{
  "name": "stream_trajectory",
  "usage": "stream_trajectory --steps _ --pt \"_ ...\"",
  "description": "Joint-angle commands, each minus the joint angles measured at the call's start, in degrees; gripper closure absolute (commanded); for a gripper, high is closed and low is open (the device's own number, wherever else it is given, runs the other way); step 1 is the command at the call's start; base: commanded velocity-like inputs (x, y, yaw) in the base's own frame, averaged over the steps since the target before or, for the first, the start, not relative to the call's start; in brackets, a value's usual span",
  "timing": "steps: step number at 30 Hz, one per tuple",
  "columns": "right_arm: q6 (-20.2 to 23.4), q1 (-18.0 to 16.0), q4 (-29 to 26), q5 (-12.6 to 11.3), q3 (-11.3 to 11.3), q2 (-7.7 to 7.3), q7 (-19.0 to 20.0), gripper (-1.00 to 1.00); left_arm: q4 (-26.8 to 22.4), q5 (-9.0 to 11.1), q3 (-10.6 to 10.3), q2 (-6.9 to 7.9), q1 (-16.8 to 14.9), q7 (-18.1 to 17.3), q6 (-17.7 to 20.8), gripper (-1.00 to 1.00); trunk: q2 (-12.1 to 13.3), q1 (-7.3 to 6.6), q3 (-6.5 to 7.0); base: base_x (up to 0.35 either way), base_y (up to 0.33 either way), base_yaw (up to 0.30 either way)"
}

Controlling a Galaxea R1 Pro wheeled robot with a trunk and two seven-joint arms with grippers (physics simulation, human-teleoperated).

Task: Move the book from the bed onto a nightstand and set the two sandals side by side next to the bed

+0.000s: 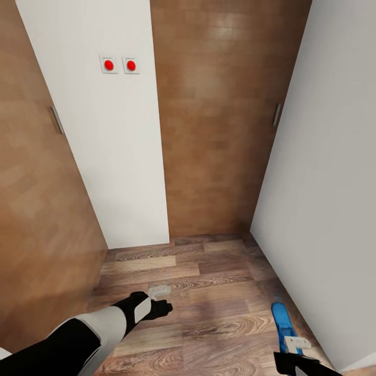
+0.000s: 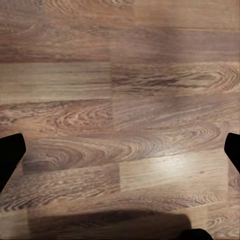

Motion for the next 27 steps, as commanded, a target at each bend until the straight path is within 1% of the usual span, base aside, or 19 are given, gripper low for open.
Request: stream_trajectory --steps 1,4,6,10,12,16,23,27 --pt "-0.41 0.34 -0.09 -0.45 0.37 -0.04 0.20 1.00 0.13 0.60 -0.45 -0.04 0.02 0.02 0.11 -1.00 0.39 -0.23 0.14 0.000 0.000 0.000" --pt "-1.60 1.41 -0.09 -0.45 0.37 -0.04 0.18 1.00 0.16 0.60 -0.45 -0.04 0.53 -0.01 0.11 -1.00 1.59 -0.89 0.68 0.000 0.000 0.000" --pt "-2.21 2.26 0.02 -0.45 0.37 -0.04 0.17 1.00 0.18 0.60 -0.45 -0.02 1.48 -0.03 0.11 -1.00 2.40 -1.33 1.07 0.000 0.000 0.000" --pt "-2.76 3.54 1.66 -0.45 0.37 -0.07 0.19 1.00 0.19 0.86 -0.18 0.05 2.87 -0.04 0.12 -1.00 4.00 -2.21 1.93 0.000 0.000 0.000" --pt "-4.44 4.65 3.55 -0.45 0.37 -0.10 1.10 1.00 0.25 0.97 0.08 0.08 4.11 -0.04 0.13 -1.00 4.80 -2.65 2.43 0.000 0.000 0.000" --pt "-7.59 7.06 4.70 -0.45 0.37 -0.07 2.08 1.00 0.28 1.03 0.22 0.12 6.05 -0.05 0.15 -1.00 6.41 -3.53 3.48 0.000 0.000 0.000" --pt "-8.48 7.88 4.98 -0.45 0.37 -0.04 2.26 1.00 0.28 0.92 0.25 0.14 8.10 -0.05 0.12 -1.00 9.21 -5.06 5.38 0.000 0.000 0.000" --pt "-8.45 7.94 5.00 -0.48 0.31 -0.07 2.22 1.00 0.28 0.84 0.25 0.14 8.44 -0.05 0.12 -1.00 10.82 -5.94 6.47 0.000 0.000 0.000"
